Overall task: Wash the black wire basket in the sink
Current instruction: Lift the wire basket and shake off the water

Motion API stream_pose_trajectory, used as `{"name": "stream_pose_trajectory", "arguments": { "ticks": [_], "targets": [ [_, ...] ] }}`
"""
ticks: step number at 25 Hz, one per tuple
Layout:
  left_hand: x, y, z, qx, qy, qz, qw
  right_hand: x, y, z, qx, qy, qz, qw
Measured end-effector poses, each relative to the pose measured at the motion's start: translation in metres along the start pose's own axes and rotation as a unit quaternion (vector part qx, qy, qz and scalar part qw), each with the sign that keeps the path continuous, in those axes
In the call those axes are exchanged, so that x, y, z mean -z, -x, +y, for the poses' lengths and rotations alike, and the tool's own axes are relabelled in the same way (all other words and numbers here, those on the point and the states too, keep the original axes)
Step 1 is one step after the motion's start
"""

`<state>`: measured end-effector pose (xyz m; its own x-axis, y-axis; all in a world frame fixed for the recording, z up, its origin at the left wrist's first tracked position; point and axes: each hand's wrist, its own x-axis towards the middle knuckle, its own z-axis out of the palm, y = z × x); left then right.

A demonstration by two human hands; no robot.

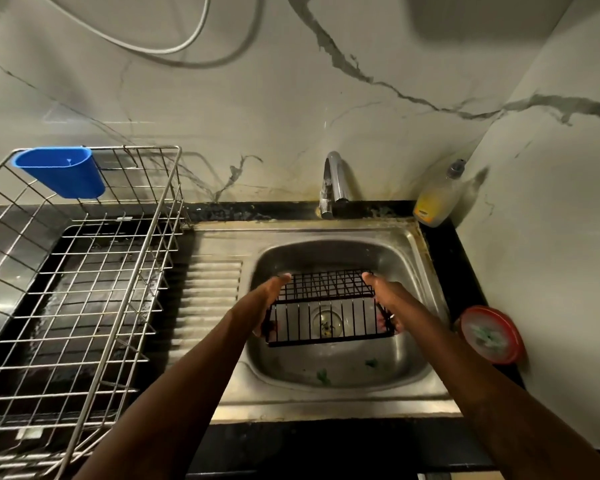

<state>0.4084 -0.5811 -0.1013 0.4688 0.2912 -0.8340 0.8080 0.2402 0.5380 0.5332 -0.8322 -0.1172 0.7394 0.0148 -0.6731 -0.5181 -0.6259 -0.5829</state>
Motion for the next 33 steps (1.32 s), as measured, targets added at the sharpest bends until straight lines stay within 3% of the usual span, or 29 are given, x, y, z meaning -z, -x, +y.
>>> {"name": "stream_pose_trajectory", "arguments": {
  "ticks": [3,7,9,11,12,13,14,15,16,17,19,24,26,28,29,30,32,33],
  "targets": [
    [0.000,-0.007,-0.005,-0.030,0.007,0.031,0.999,-0.002,0.023,-0.001,0.040,-0.015,0.021,0.999],
    [0.005,-0.001,0.006,-0.174,0.044,0.094,0.979,-0.005,0.043,-0.010,0.182,0.022,0.093,0.979],
    [0.008,0.005,0.004,-0.289,0.027,0.121,0.949,-0.007,0.053,-0.007,0.292,-0.006,0.137,0.947],
    [0.009,0.010,-0.002,-0.416,-0.001,0.149,0.897,-0.008,0.065,-0.003,0.415,-0.048,0.176,0.892],
    [0.010,0.008,-0.004,-0.444,-0.001,0.154,0.883,-0.009,0.061,-0.002,0.440,-0.064,0.191,0.875],
    [0.011,0.004,-0.002,-0.418,0.008,0.151,0.896,-0.010,0.051,-0.001,0.413,-0.060,0.196,0.888],
    [0.011,0.002,0.003,-0.346,0.017,0.134,0.928,-0.010,0.040,-0.004,0.340,-0.030,0.176,0.923],
    [0.011,-0.001,0.007,-0.220,0.006,0.096,0.971,-0.009,0.032,-0.008,0.218,0.011,0.129,0.967],
    [0.010,-0.004,0.006,-0.088,-0.018,0.047,0.995,-0.008,0.026,-0.011,0.100,0.050,0.079,0.991],
    [0.009,-0.007,0.000,-0.014,-0.035,0.012,0.999,-0.008,0.024,-0.009,0.042,0.081,0.046,0.995],
    [0.011,-0.021,-0.012,-0.019,-0.023,0.017,0.999,-0.012,0.018,-0.001,0.033,0.102,0.053,0.993],
    [0.013,-0.009,-0.007,-0.095,-0.017,0.078,0.992,-0.012,0.030,0.000,0.118,0.087,0.089,0.985],
    [0.010,0.006,-0.002,-0.216,-0.021,0.133,0.967,-0.012,0.049,0.004,0.224,0.044,0.136,0.964],
    [0.007,0.018,-0.003,-0.368,-0.025,0.156,0.916,-0.012,0.068,0.009,0.366,-0.025,0.188,0.911],
    [0.007,0.021,-0.003,-0.403,-0.019,0.151,0.902,-0.013,0.067,0.013,0.395,-0.037,0.207,0.894],
    [0.007,0.023,0.000,-0.394,-0.005,0.139,0.909,-0.012,0.062,0.011,0.387,-0.032,0.211,0.897],
    [0.010,0.017,0.008,-0.243,-0.010,0.099,0.965,-0.011,0.048,-0.001,0.197,0.049,0.137,0.970],
    [0.013,0.013,0.008,-0.161,-0.041,0.068,0.984,-0.009,0.050,-0.007,0.091,0.079,0.084,0.989]
  ]
}}
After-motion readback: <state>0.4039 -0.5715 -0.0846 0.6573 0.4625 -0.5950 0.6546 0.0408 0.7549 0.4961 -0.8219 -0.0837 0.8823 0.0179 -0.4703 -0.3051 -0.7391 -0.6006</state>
